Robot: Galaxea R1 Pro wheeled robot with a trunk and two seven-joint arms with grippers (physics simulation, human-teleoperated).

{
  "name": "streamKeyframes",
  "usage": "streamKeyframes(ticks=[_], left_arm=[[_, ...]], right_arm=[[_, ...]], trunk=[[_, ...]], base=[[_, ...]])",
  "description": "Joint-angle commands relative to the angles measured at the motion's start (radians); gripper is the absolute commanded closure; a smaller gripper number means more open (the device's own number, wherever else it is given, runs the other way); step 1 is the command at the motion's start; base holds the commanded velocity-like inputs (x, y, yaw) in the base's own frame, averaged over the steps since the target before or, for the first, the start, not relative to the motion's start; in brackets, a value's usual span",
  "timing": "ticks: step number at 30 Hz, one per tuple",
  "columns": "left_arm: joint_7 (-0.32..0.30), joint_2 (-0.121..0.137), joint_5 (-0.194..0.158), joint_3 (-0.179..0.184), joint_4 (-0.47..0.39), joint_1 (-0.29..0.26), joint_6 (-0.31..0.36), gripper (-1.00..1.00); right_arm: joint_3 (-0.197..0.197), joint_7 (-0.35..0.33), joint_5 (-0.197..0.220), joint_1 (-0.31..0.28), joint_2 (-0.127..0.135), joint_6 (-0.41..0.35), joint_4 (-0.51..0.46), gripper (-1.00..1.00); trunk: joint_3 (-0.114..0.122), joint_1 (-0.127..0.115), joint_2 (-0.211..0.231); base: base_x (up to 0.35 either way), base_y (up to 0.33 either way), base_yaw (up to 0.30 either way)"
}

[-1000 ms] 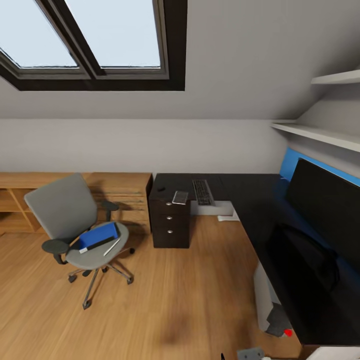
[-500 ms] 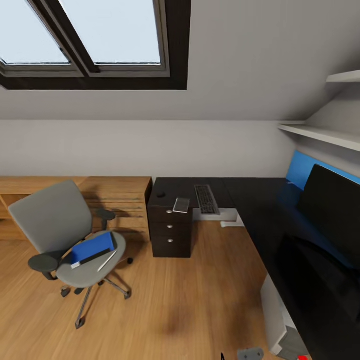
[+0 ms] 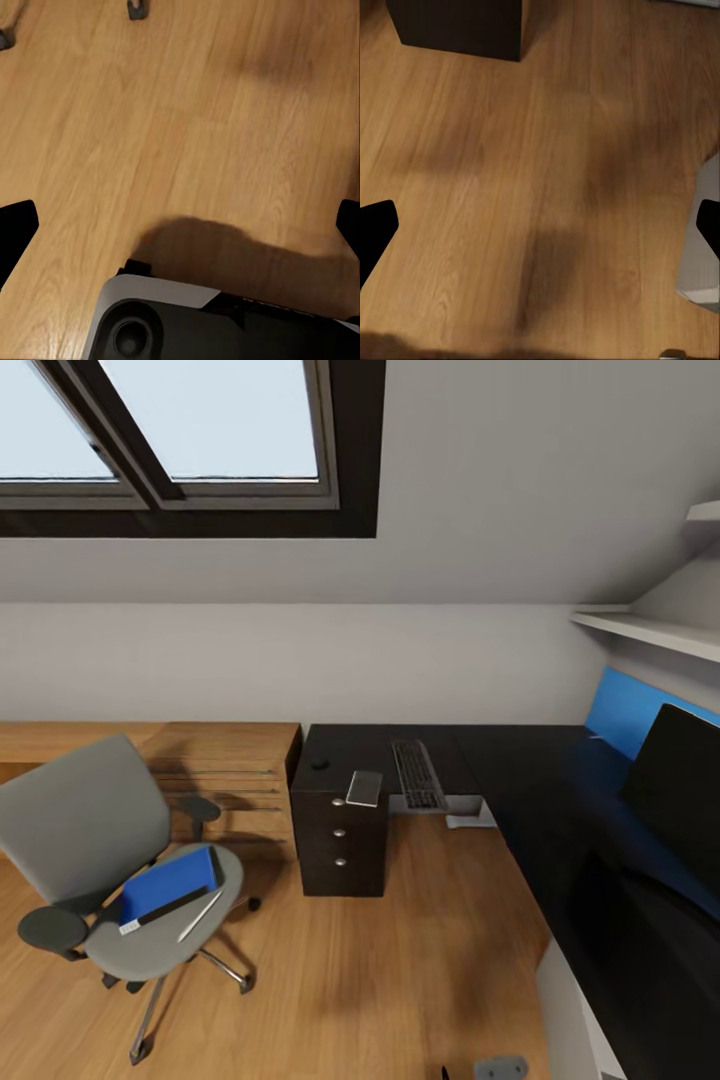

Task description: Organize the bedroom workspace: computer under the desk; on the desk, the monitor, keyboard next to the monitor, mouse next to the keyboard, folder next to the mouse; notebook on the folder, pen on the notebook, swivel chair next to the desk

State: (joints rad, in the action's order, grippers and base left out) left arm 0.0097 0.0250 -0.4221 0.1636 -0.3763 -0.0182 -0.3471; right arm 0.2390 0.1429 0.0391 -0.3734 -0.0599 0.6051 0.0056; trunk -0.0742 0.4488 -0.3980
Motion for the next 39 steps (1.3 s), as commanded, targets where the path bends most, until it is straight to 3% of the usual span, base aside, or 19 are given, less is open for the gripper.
streamKeyframes(ticks=[1,31,39], left_arm=[[0.001,0.001,-0.010,0.008,0.000,-0.001,-0.004,-1.00],[0.001,0.001,-0.010,0.007,0.000,-0.001,-0.004,-1.00],[0.001,0.002,-0.010,0.008,0.000,-0.001,-0.004,-1.00]], right_arm=[[0.008,0.006,0.004,-0.001,0.000,0.002,0.001,-1.00],[0.010,0.025,0.007,-0.002,-0.003,-0.004,-0.014,-1.00],[0.009,0.034,0.009,-0.002,-0.004,-0.008,-0.100,-1.00]], trunk=[[-0.002,0.001,-0.002],[-0.002,0.001,-0.002],[-0.002,0.001,-0.002]], base=[[0.335,0.001,0.000],[0.335,0.000,0.000],[0.282,0.000,0.000]])
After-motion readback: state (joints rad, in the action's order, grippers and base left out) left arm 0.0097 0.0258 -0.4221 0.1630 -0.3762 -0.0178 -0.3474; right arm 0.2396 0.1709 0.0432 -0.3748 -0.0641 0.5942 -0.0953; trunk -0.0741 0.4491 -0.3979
